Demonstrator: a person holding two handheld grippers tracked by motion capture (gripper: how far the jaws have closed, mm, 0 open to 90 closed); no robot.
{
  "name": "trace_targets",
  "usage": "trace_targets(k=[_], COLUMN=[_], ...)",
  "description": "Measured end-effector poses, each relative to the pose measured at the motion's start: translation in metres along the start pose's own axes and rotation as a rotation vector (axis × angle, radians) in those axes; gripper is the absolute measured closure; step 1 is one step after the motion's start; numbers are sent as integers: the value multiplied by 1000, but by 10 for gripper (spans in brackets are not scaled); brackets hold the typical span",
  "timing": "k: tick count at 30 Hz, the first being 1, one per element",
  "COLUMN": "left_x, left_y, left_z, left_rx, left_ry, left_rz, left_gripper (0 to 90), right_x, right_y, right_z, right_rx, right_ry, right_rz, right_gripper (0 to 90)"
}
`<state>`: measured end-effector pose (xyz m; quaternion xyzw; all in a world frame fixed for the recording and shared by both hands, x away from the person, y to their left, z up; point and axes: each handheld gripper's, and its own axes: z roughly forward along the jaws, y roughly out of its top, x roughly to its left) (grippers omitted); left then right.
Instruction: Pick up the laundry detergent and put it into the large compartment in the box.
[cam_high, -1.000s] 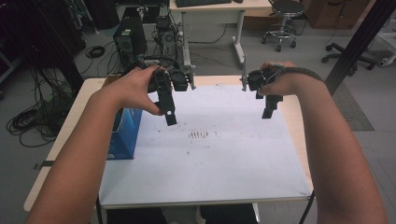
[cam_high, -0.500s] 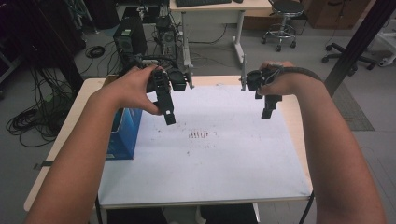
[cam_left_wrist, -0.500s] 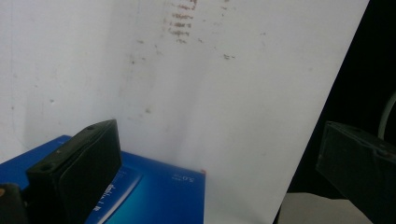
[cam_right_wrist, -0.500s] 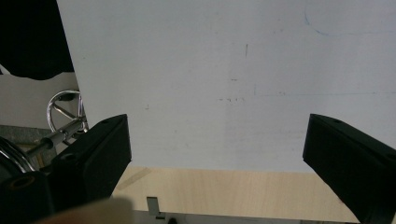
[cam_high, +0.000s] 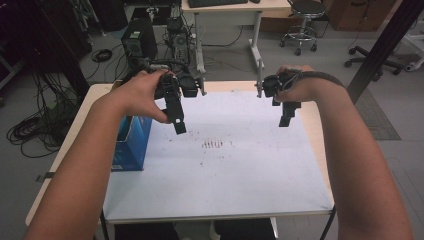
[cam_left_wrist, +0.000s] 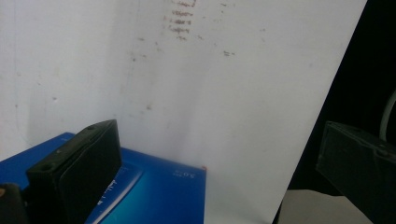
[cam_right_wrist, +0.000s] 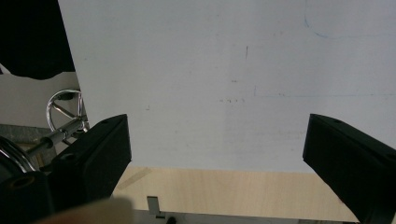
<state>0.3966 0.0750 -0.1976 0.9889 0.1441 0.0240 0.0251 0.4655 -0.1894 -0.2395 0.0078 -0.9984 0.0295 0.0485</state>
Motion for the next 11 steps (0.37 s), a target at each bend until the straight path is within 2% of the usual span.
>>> trace_targets(k=[11], left_x=[-2], left_y=[3], left_z=[2], left_rx=[-3], left_ry=[-4], left_rz=[1], left_gripper=[2], right_x=[4], right_y=[1], right_z=[-1], right_rx=[-2], right_ry=[-9], right_rz=[-7], right_gripper=[74])
